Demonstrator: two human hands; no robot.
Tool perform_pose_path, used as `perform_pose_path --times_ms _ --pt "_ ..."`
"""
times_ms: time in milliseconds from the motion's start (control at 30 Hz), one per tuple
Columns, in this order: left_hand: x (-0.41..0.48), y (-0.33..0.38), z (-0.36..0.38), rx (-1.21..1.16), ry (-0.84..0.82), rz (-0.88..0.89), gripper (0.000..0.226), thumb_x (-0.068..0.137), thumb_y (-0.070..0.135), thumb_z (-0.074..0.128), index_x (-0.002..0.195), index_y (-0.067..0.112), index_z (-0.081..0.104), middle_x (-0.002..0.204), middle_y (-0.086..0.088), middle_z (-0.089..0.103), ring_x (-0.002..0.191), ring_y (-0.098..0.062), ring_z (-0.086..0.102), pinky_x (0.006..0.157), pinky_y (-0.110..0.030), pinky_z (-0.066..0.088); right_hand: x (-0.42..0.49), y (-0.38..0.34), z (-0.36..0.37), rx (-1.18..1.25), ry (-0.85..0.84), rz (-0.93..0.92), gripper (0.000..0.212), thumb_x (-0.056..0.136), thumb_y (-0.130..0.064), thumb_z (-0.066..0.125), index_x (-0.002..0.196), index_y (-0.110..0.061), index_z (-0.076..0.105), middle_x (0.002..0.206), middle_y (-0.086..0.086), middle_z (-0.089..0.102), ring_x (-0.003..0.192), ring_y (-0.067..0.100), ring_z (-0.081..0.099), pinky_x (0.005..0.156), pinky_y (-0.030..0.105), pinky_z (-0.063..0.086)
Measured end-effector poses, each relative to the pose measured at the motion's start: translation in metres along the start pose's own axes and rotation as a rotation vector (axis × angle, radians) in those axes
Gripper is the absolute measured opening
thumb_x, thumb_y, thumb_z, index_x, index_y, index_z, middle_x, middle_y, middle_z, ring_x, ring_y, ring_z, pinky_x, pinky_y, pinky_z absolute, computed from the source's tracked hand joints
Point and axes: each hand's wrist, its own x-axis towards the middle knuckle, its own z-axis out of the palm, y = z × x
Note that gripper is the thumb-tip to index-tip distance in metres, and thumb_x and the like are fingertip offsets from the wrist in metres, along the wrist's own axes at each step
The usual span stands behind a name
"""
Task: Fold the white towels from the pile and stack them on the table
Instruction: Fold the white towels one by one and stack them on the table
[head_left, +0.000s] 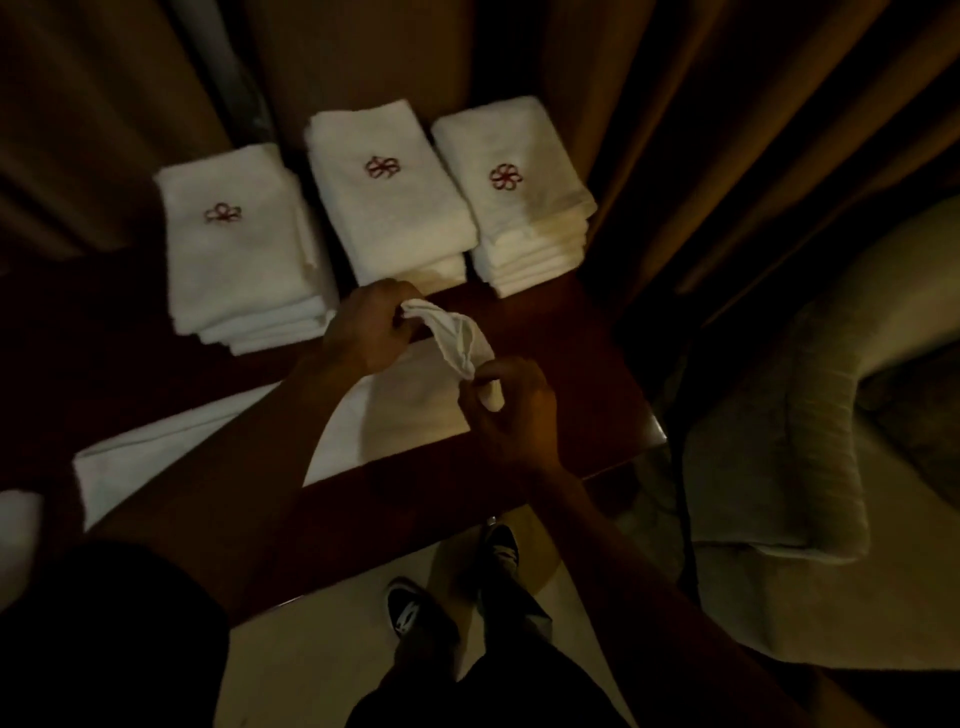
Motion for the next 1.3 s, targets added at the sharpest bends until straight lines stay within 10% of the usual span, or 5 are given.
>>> perform_pose_path --times_ms 667,1300 --pt "-0.079 -0.114 -0.014 0.062 -0.012 -0.214 0.042 0.093 0.018 0.061 0.135 0.018 0.059 0.128 -0.009 0.065 0.116 -0.028 0.061 0.097 -0.041 0.050 -0.041 -0.029 0.120 -0.210 -0.489 -0.079 0.018 0.082 -0.025 0.077 0.089 -0.014 0.065 0.097 0.001 0.067 0.095 0.021 0.061 0.073 0.036 0.054" --pt "-0.195 -0.194 -0.045 0.032 0.115 -0.482 0.029 0.088 0.025 0.065 0.115 0.014 0.068 0.116 -0.008 0.066 0.107 -0.029 0.062 0.084 -0.046 0.054 -0.051 -0.088 0.199 -0.267 -0.733 -0.161 0.029 0.088 -0.034 0.060 0.101 -0.009 0.065 0.099 0.010 0.064 0.099 0.033 0.060 0.078 0.048 0.054"
